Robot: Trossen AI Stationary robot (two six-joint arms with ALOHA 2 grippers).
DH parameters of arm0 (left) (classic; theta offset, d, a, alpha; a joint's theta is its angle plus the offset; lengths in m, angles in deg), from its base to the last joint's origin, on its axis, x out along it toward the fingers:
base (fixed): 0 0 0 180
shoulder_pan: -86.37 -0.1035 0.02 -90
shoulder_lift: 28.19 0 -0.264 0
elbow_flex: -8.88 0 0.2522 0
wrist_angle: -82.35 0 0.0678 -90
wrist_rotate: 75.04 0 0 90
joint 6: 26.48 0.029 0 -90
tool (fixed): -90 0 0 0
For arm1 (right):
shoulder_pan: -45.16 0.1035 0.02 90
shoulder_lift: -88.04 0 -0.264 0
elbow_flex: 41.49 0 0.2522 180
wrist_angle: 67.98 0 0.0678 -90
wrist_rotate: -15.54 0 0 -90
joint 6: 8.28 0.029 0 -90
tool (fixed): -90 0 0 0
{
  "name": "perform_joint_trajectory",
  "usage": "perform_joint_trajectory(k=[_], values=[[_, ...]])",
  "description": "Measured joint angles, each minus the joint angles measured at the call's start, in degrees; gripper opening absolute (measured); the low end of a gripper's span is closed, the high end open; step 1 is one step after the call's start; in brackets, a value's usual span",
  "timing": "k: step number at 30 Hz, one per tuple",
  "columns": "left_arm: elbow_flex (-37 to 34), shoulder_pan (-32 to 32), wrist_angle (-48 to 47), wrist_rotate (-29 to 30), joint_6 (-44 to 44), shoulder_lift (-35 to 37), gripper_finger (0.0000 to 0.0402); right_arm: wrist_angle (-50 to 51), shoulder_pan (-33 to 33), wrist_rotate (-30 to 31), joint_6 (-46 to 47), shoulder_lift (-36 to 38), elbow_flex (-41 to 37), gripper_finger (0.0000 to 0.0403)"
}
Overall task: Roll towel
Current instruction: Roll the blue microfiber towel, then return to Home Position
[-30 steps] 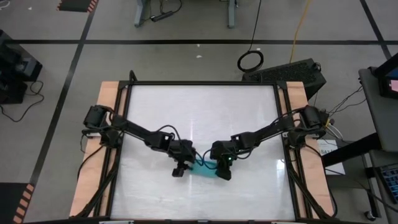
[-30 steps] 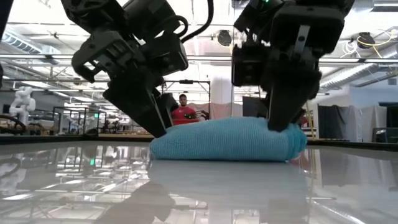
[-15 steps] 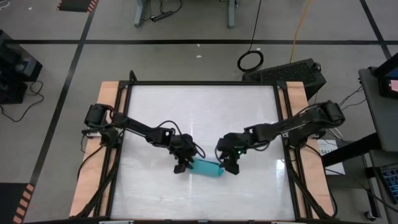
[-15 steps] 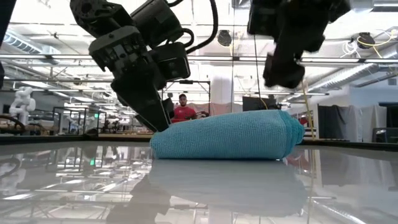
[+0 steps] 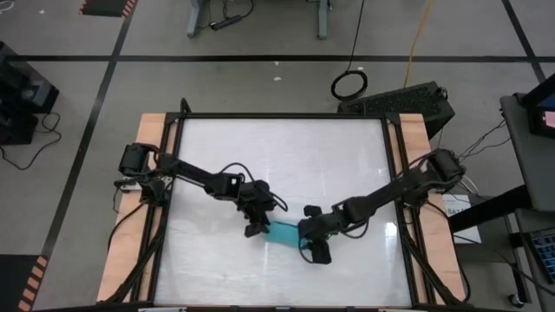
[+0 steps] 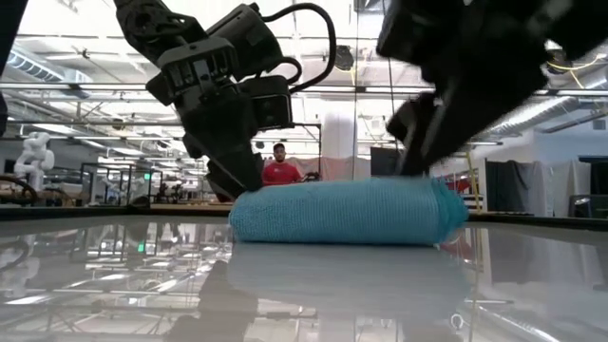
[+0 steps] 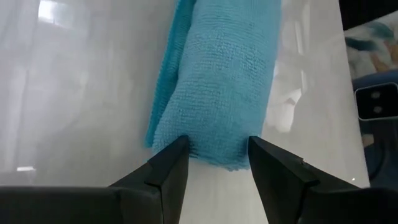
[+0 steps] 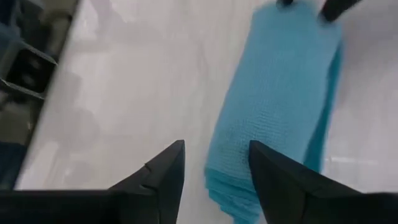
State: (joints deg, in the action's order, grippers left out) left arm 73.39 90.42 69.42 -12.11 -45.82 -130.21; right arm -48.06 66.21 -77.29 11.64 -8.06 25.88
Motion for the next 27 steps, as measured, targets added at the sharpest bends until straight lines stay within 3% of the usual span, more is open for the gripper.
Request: perform_joint_trajectory(k=[7, 16, 23, 27], values=[[0.0, -0.7, -0.5, -1.9, -1.9, 0.0, 0.0173, -1.6, -0.1, 2.7, 4.3, -5.3, 0.0, 0.0152], [0.0, -0.9, -1.5, -1.8, -2.9, 0.0, 0.0173, -1.8, -0.7, 1.3, 8.2, -6.6, 0.1, 0.0148], [0.0, -1.3, -3.5, -2.0, -2.8, 4.5, 0.0173, -0.6, -0.7, 1.0, 10.4, -0.3, -0.1, 0.0149], [0.0, -1.2, -6.2, 1.6, -0.5, 11.0, 0.0173, 0.1, -0.7, 1.6, 9.8, 6.3, -0.1, 0.0149]])
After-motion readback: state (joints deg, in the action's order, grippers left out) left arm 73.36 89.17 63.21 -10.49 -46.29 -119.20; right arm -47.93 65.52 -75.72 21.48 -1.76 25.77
